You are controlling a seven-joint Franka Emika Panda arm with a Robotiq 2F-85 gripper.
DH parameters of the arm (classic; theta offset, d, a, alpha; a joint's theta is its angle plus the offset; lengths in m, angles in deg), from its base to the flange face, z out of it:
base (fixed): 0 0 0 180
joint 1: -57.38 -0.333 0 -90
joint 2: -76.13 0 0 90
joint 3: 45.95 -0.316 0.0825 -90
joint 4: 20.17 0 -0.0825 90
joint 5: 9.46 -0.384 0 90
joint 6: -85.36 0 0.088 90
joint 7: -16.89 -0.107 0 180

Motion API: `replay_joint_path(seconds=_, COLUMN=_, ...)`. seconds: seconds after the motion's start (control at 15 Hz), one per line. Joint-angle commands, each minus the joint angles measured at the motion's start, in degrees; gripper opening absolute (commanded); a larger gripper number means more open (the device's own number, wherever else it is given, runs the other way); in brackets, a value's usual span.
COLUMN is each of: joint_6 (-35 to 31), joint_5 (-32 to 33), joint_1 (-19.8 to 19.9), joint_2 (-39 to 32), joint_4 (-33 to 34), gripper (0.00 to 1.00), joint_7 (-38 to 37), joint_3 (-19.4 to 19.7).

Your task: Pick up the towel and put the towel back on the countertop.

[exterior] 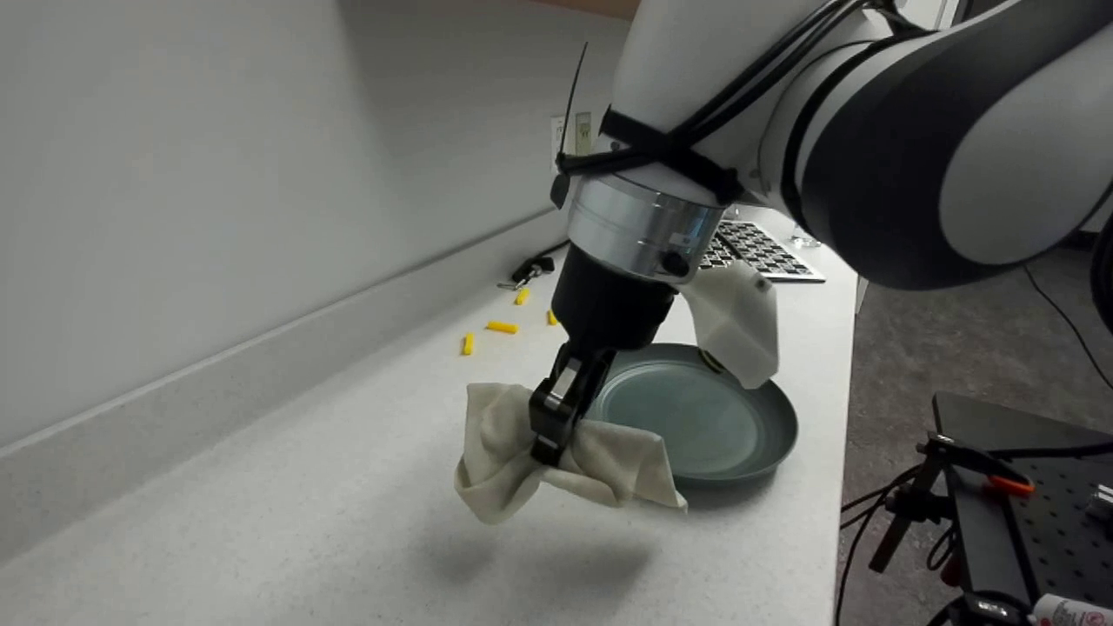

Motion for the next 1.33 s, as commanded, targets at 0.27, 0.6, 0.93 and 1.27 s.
replay_joint_path(seconds=0.27, joint_6=1.5, joint_5=-12.7, joint_1=-13.8, joint_2=2.4, joint_4=1.0, gripper=0.73, joint_7=10.3, joint_3=15.2)
replay_joint_path(seconds=0.6, joint_6=2.7, joint_5=-14.2, joint_1=-13.8, joint_2=7.6, joint_4=-2.0, gripper=1.0, joint_7=14.1, joint_3=19.7)
replay_joint_path(seconds=0.93, joint_6=3.6, joint_5=-13.2, joint_1=-13.3, joint_2=14.9, joint_4=-7.5, gripper=1.0, joint_7=15.8, joint_3=23.7)
replay_joint_path(seconds=1.27, joint_6=3.2, joint_5=-12.5, joint_1=-12.8, joint_2=24.1, joint_4=-14.7, gripper=1.0, joint_7=15.7, joint_3=26.5)
